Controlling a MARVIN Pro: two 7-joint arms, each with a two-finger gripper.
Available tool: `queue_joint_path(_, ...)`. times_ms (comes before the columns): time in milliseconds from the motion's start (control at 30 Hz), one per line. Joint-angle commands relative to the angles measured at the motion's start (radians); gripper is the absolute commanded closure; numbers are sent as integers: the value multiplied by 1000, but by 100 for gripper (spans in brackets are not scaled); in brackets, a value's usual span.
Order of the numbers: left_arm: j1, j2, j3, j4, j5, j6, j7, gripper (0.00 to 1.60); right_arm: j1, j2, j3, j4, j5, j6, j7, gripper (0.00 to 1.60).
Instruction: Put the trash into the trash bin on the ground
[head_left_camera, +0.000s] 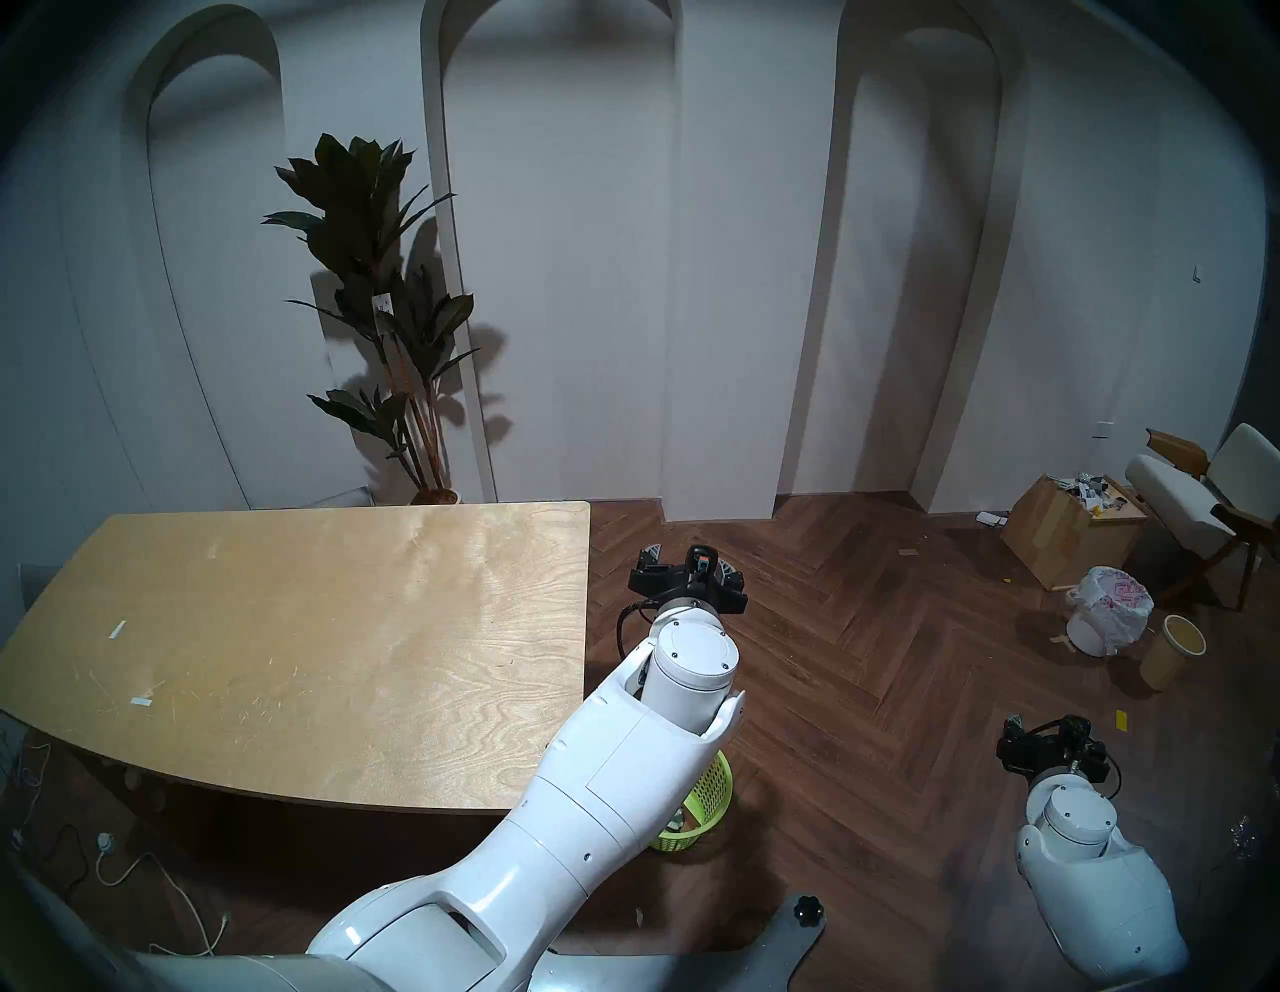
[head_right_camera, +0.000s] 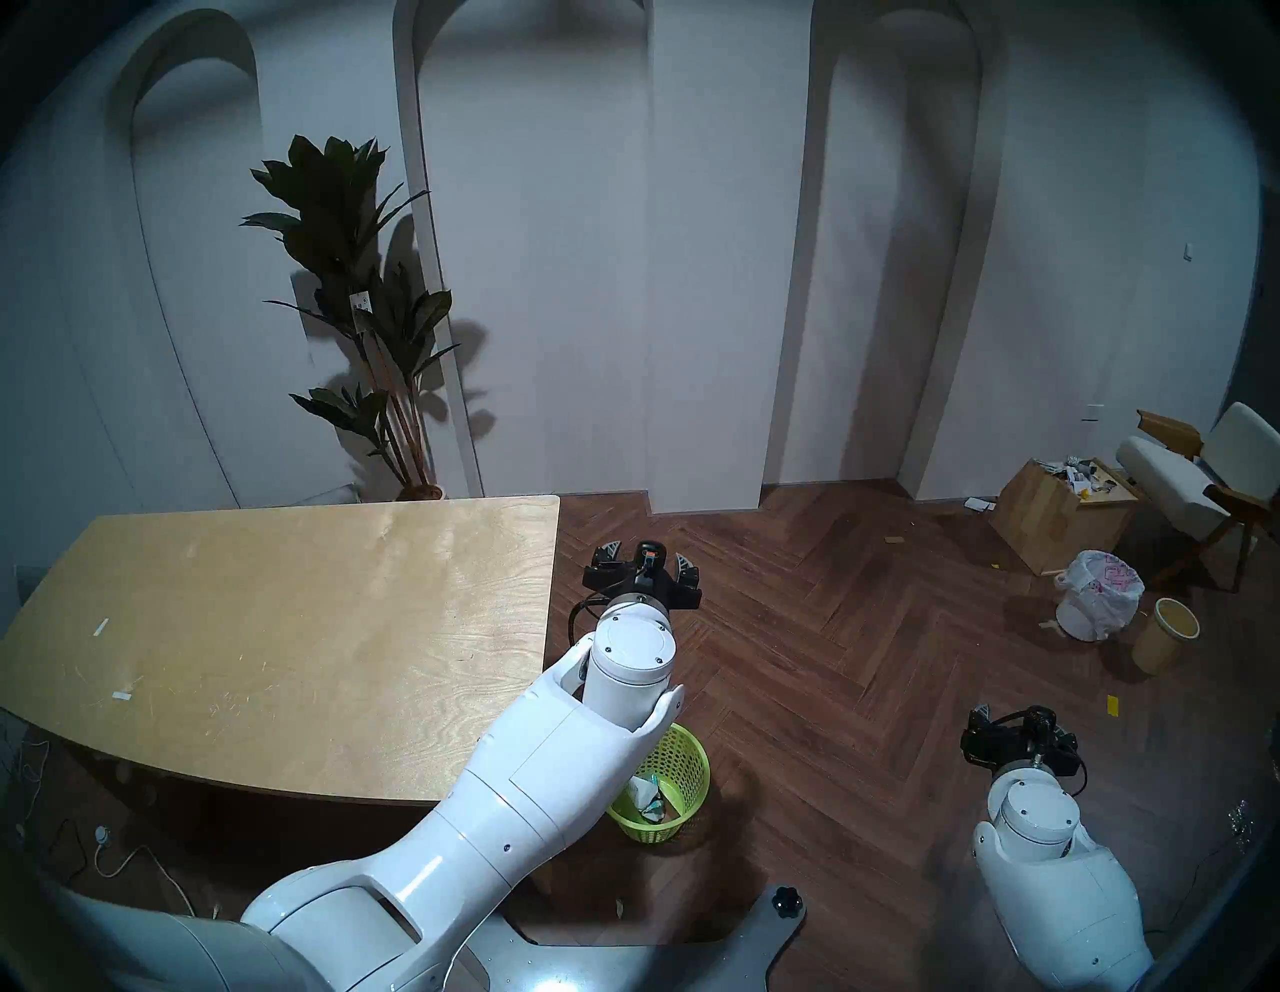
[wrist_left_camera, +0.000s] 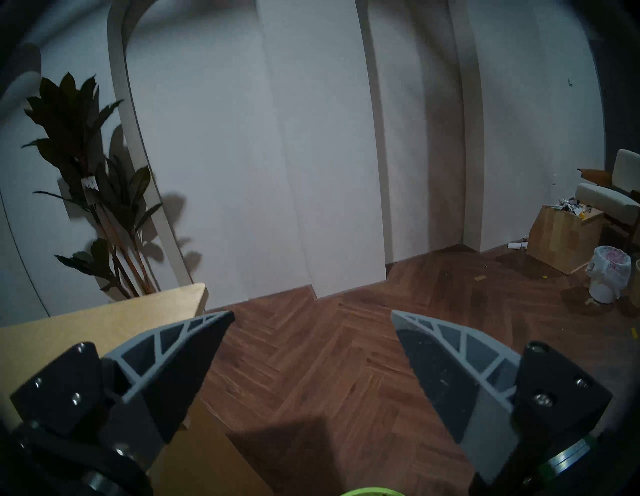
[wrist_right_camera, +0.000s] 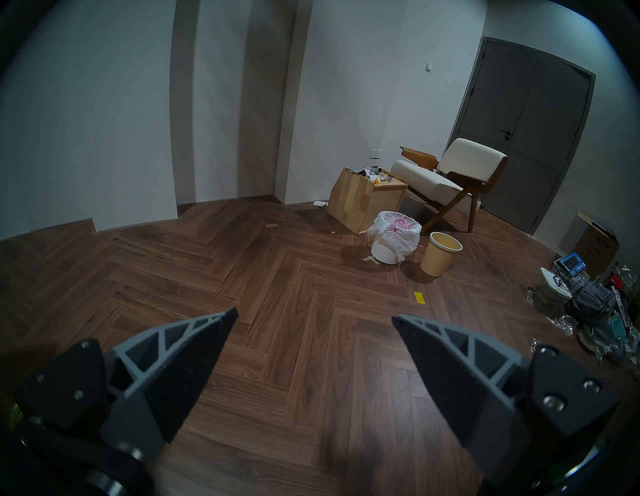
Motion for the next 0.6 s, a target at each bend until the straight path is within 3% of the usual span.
queue_joint_path(0,-24,32,-22,-127,27,-5,31,0,35,7,-9,-93,-5,-25,29,0)
queue_joint_path(567,61,222,-185,-347,46,38,98,0,237,-25,-216,-291,-62,-11,113,0)
